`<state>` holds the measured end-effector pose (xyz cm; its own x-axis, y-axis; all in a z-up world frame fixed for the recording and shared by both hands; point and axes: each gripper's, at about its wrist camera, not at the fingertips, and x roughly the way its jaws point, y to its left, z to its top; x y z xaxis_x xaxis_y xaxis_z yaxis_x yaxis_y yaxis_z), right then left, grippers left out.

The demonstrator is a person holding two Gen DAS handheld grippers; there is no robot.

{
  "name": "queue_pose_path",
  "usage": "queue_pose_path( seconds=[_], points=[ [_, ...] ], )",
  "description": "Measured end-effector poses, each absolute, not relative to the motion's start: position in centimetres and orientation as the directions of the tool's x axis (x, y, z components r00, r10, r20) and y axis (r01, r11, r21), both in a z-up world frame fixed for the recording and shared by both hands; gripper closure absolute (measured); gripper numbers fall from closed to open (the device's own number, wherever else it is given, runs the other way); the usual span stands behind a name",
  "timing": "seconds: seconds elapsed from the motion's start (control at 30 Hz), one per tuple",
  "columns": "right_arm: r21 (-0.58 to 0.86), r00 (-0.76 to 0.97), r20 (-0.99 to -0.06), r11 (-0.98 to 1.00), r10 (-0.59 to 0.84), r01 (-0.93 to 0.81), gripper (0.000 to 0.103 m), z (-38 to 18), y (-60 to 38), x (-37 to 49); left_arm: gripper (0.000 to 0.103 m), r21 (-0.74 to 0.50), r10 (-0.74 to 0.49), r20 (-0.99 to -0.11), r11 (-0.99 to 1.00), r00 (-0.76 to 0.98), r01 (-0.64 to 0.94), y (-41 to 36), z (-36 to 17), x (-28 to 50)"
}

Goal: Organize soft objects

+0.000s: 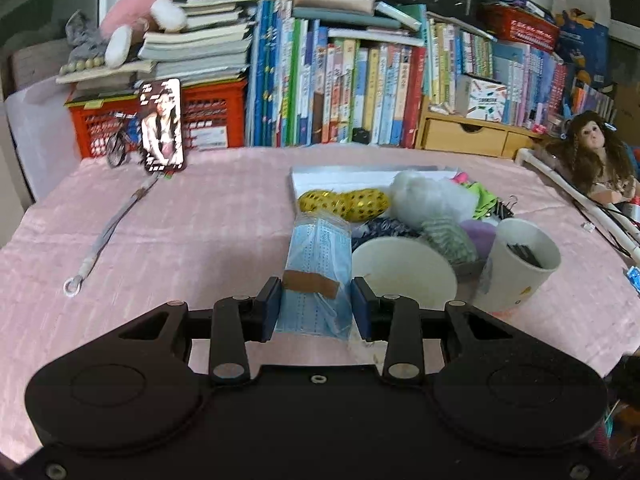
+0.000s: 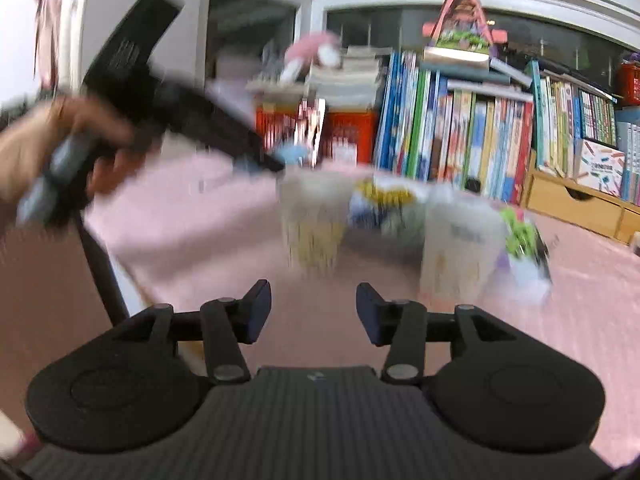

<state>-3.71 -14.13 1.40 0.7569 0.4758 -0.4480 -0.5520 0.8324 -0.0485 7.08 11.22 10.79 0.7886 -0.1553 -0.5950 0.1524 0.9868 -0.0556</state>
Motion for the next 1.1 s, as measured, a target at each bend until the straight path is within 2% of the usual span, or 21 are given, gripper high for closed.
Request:
queue_pose_path(
  seconds=[0.2, 0.23, 0.3, 0.43, 0.6, 0.97, 1.1],
  points=[
    [0.065, 0.591, -0.587, 0.76, 0.553, -0.647, 0.039, -0.8, -14.5, -3.4, 0.068, -0.054, -0.146, -0.608, 0.988, 0.78, 0.142, 11.8, 9.9, 6.8],
    [0.054, 0.573, -0.584, 0.733, 0.574, -0.679, 0.033, -1.3, -14.4, -4.1, 0.068, -0.055, -0.145, -0.609, 0.988, 0.78, 0.141, 12.0, 9.8, 6.8],
    [-0.037, 0.573, -0.58, 0.684, 0.579, -0.728, 0.029, -1.9, -13.8, -5.7, 0.068, -0.057, -0.142, -0.612, 0.989, 0.778, 0.136, 11.9, 9.7, 6.9],
    [0.034, 0.529, -0.585, 0.671, 0.614, -0.741, 0.033, -1.7, -13.7, -5.7, 0.068, -0.061, -0.154, -0.611, 0.987, 0.777, 0.148, 11.7, 9.6, 6.7],
    [0.065, 0.572, -0.524, 0.699, 0.631, -0.712, 0.033, 0.2, -14.7, -5.0, 0.068, -0.049, -0.153, -0.596, 0.987, 0.788, 0.154, 11.4, 9.9, 6.5],
    [0.019, 0.732, -0.488, 0.844, 0.476, -0.536, 0.033, 1.5, -15.4, -1.1, 0.068, -0.036, -0.12, -0.571, 0.992, 0.812, 0.121, 12.1, 10.5, 6.1],
    [0.029, 0.77, -0.509, 0.902, 0.385, -0.432, 0.032, 1.4, -16.0, 0.8, 0.068, -0.018, -0.076, -0.565, 0.997, 0.821, 0.08, 13.2, 9.9, 6.1]
  ],
)
